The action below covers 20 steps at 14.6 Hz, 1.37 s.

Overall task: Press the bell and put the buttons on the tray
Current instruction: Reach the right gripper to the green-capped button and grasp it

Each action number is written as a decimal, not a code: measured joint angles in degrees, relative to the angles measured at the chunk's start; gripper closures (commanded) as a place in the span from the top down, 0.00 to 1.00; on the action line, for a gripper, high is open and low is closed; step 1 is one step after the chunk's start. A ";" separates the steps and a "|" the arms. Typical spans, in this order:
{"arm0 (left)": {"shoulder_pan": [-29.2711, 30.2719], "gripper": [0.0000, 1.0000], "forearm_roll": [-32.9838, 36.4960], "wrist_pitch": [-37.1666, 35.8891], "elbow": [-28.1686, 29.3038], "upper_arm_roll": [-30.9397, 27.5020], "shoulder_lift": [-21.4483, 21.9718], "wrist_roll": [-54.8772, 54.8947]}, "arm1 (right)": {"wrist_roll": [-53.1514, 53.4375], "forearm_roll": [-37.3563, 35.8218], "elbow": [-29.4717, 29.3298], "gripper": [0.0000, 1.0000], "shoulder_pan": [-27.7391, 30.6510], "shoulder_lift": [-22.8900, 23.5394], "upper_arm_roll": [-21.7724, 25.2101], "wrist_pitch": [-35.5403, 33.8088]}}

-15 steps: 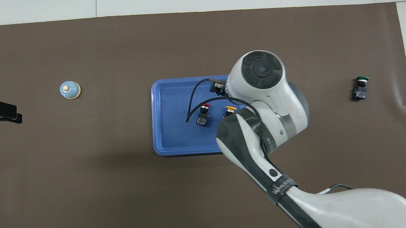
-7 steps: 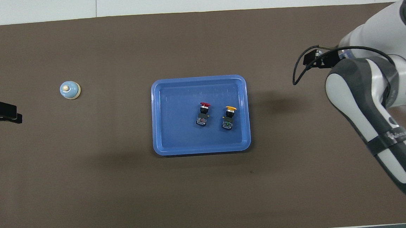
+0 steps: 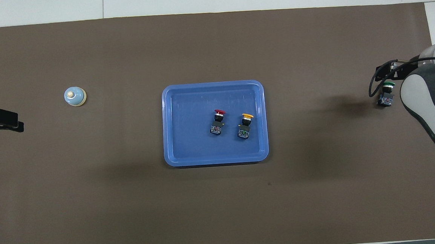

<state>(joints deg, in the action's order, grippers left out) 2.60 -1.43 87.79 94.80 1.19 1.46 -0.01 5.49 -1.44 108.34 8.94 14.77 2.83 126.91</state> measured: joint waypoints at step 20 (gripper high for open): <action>0.00 1.00 0.00 0.00 0.00 0.00 0.00 -0.01 | -4.57 -0.04 7.75 0.00 2.24 2.42 -1.16 9.15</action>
<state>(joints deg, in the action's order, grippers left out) 2.60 -1.43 87.79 94.80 1.19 1.46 -0.01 0.92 -1.49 116.09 11.19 17.19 1.68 136.06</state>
